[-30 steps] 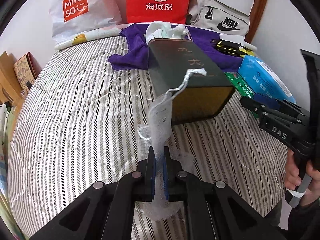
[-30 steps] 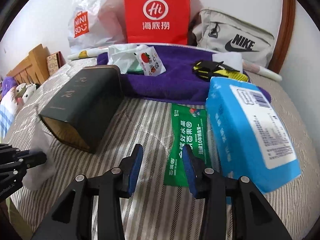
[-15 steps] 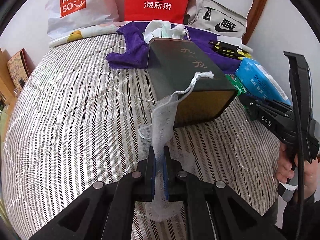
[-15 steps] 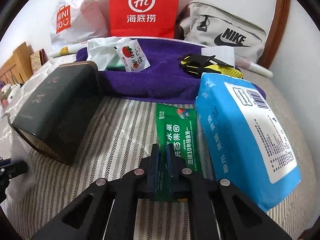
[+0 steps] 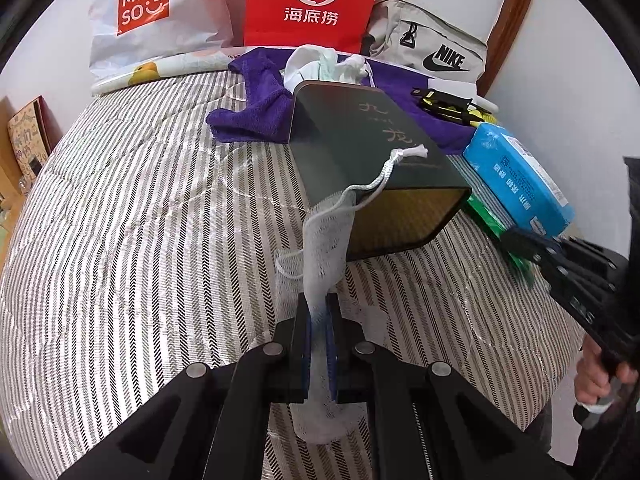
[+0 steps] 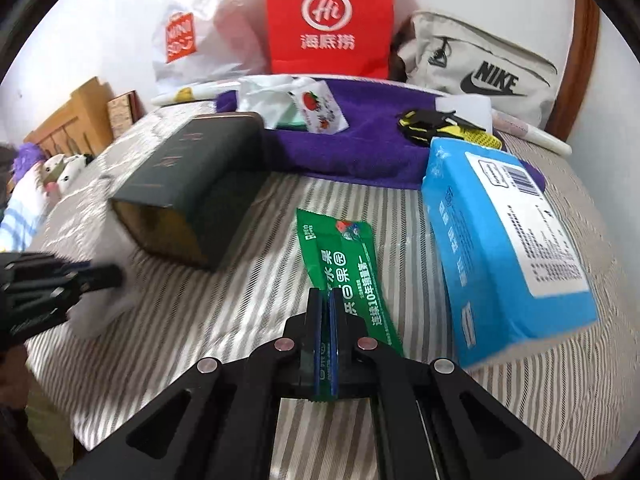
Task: Organize soft objects
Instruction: 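Carry the mesh bag with the left tool while the right tool carries the green packet toward the towel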
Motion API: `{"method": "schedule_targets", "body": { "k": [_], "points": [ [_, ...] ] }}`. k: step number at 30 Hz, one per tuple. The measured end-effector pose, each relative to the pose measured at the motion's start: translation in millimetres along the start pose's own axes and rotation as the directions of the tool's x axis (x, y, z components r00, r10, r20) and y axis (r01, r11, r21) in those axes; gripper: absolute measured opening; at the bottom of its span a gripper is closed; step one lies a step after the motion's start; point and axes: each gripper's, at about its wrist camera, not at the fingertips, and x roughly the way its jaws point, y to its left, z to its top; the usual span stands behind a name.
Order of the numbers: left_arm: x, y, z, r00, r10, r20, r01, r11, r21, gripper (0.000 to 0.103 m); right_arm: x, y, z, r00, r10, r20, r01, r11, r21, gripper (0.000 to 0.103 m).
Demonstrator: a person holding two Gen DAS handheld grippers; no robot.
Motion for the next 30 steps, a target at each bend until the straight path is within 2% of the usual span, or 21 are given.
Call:
{"method": "schedule_targets", "body": {
  "k": [4,8,10,11,13,14,15,18,23,25,27,30],
  "points": [
    [-1,1,-2,1.000,-0.010,0.006,0.010,1.000,-0.005,0.007,-16,5,-7,0.999,0.036,0.003,-0.036,0.999,-0.006,0.003],
    [-1,0,-3,1.000,-0.008,0.008,0.008,1.000,-0.004,0.007,-20,15,-22,0.995,0.086,-0.058,-0.089,0.994,-0.059,0.004],
    [-1,0,-3,1.000,-0.008,0.007,0.008,1.000,-0.005,0.007,-21,18,-27,0.996,0.078,-0.039,-0.081,0.993,-0.085,0.006],
    [-1,0,-3,1.000,-0.007,0.007,0.007,1.000,-0.005,0.007,-20,18,-29,0.998,0.060,-0.031,-0.063,0.994,-0.092,0.014],
    [-2,-1,-4,1.000,-0.008,0.006,0.008,1.000,-0.008,0.007,-20,15,-29,0.998,0.061,-0.021,-0.063,0.994,-0.086,0.038],
    [-2,0,-4,1.000,-0.009,0.005,0.009,1.000,-0.010,0.007,-19,13,-29,0.997,0.077,-0.017,-0.078,0.994,-0.078,0.054],
    [-2,0,-4,1.000,-0.009,0.004,0.009,1.000,-0.011,0.007,-19,11,-28,0.996,0.083,-0.010,-0.084,0.994,-0.072,0.057],
    [-2,-1,-4,1.000,-0.007,0.002,0.007,1.000,-0.016,0.007,-14,6,-26,0.997,0.079,0.008,-0.078,0.995,-0.062,0.059],
    [-4,-4,-7,1.000,0.002,-0.005,-0.002,1.000,-0.022,0.007,8,2,-25,0.997,0.073,-0.026,-0.075,0.995,-0.064,0.059],
    [-5,-6,-8,1.000,0.005,-0.009,-0.006,1.000,-0.026,0.007,7,6,-28,0.998,0.059,-0.002,-0.059,0.994,-0.097,0.054],
    [-6,-7,-9,1.000,0.010,-0.010,-0.010,0.999,-0.033,0.007,5,8,-31,0.997,0.077,0.002,-0.076,0.991,-0.112,0.035],
    [-7,-10,-11,1.000,0.014,-0.002,-0.014,0.999,-0.048,0.007,-1,7,-36,0.997,0.084,0.003,-0.082,0.987,-0.137,0.025]
  ]
}}
